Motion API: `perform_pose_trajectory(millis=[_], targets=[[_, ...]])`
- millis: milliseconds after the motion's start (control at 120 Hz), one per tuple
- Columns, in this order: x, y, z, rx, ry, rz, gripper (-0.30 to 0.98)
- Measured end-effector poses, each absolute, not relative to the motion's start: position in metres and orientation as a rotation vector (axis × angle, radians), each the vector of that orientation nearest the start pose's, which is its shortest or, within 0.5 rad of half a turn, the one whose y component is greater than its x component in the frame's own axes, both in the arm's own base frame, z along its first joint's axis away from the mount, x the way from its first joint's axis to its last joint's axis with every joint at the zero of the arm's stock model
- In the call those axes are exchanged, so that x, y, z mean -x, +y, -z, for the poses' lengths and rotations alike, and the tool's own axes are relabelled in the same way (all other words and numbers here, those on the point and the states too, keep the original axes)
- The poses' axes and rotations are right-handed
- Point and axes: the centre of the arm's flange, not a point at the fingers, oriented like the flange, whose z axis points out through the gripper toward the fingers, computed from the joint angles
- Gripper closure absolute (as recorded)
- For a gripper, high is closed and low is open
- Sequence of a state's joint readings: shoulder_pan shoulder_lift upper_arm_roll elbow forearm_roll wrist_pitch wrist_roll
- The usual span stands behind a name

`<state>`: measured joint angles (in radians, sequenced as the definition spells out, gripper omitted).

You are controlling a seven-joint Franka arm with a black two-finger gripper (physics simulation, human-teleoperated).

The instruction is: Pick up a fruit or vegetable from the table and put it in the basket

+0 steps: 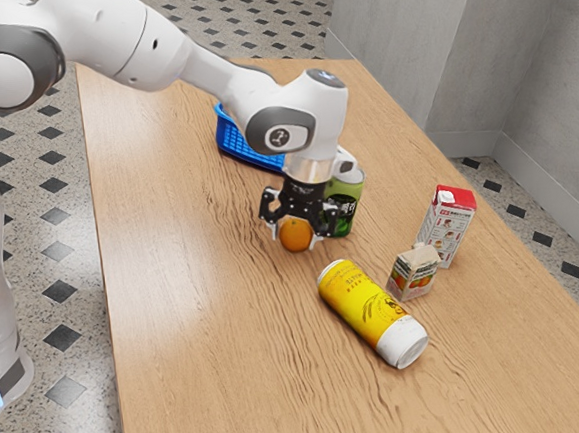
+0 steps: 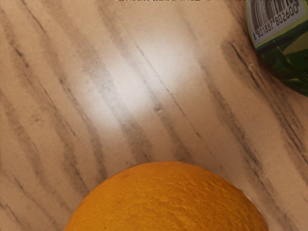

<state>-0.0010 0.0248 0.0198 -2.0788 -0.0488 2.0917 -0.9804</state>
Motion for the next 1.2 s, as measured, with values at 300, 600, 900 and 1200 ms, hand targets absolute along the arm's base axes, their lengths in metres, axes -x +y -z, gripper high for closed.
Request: perform_pose_trajectory(millis=[300, 600, 900, 1200], targets=[[-0.547, 0.013, -0.433, 2.744, -1.626, 0.015, 0.33], [-0.483, 0.040, -0.549, 2.696, -1.859, 0.230, 0.35], [-0.477, 0.149, -0.614, 2.441, -2.071, 0.383, 0.35], [-0.529, 0.301, -0.602, 2.242, -2.187, 0.336, 0.36]])
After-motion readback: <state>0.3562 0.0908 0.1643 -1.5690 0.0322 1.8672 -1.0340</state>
